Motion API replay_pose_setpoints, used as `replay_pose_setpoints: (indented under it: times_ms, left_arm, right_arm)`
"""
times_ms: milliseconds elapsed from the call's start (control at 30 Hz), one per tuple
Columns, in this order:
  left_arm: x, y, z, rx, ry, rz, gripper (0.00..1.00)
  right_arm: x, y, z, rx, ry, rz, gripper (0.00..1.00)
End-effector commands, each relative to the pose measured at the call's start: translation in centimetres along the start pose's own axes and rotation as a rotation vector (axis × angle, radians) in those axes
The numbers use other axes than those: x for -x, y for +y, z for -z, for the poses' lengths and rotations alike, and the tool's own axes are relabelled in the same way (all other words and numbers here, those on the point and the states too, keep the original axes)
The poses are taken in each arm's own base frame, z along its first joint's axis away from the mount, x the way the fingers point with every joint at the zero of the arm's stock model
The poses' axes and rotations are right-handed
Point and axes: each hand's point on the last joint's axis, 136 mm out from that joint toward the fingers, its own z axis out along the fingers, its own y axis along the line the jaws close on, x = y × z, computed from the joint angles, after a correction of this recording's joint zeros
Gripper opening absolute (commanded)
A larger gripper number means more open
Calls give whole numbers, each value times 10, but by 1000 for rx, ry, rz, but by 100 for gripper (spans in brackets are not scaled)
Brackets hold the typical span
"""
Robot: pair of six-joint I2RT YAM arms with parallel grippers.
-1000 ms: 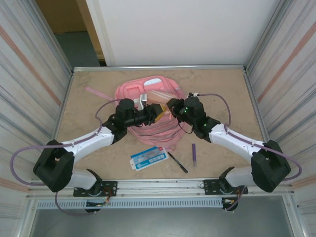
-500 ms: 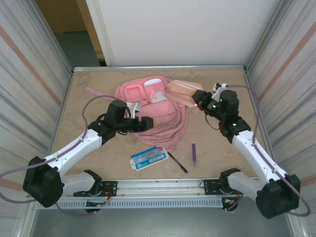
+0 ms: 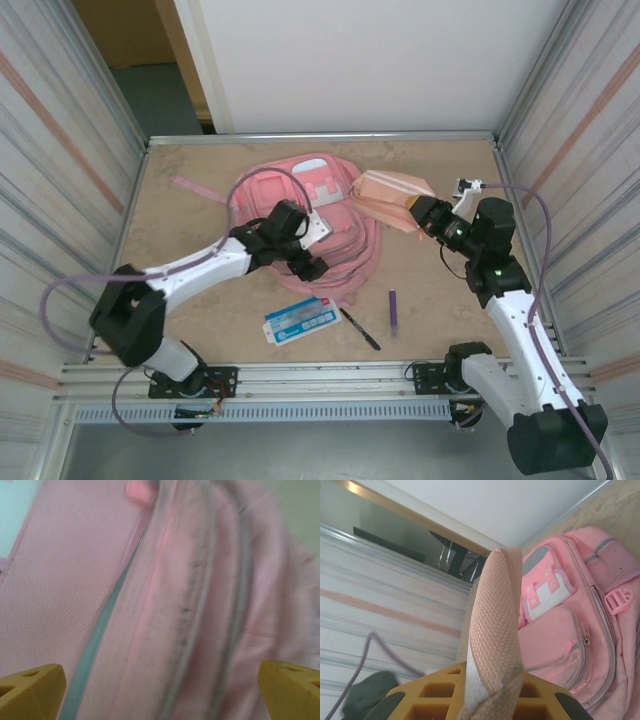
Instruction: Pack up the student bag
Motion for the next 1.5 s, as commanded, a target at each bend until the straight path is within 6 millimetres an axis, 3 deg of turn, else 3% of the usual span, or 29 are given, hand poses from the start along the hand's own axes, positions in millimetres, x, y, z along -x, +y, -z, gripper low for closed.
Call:
replay_pose_setpoints:
  times_ms: [0,33,67,167,267,367,500,700,833,933,1000,1167,1300,1467]
  left_arm:
    - [0,23,-14,120,82,-133,92]
    - [-1,29,-19,146,102,-124,86]
    - [-1,32,-22,156,116,-111,72]
    - [13,31,-22,125,116,-91,20]
    - [34,24,-12,149,83,-145,0]
    - [56,17,6,136,6,-181,0]
    - [77,44,45,217,-83,-104,0]
    - [97,95,109,255,-283,90,0]
    - [115,105,152,243,-455,128,0]
    - [127,103,167,227,-518,102,0]
    - [132,102,166,210,-520,82,0]
    - [137,103,161,168,-527,89,0]
    - [143,98,162,115,-577,81,0]
    - [145,82,157,-56,-613,75,0]
  right_arm:
    - [4,16,11,27,-17,91,0]
    - [5,18,12,30,-16,99,0]
    - [5,20,13,32,-10,102,0]
    - [0,19,12,37,9,99,0]
    - [-5,9,7,24,29,62,0]
    - [-13,-5,5,-23,61,35,0]
    - [-26,-25,7,-74,89,-7,0]
    - [-44,-30,28,-96,96,12,0]
    - [-38,-50,53,-234,-8,28,0]
    - [-41,-62,55,-259,-43,-15,0]
    - [-49,-57,49,-209,5,-32,0]
    - [-71,-15,13,54,211,-87,0]
    - [-90,4,-17,69,311,-72,0]
    - [-122,6,-92,100,385,-124,0]
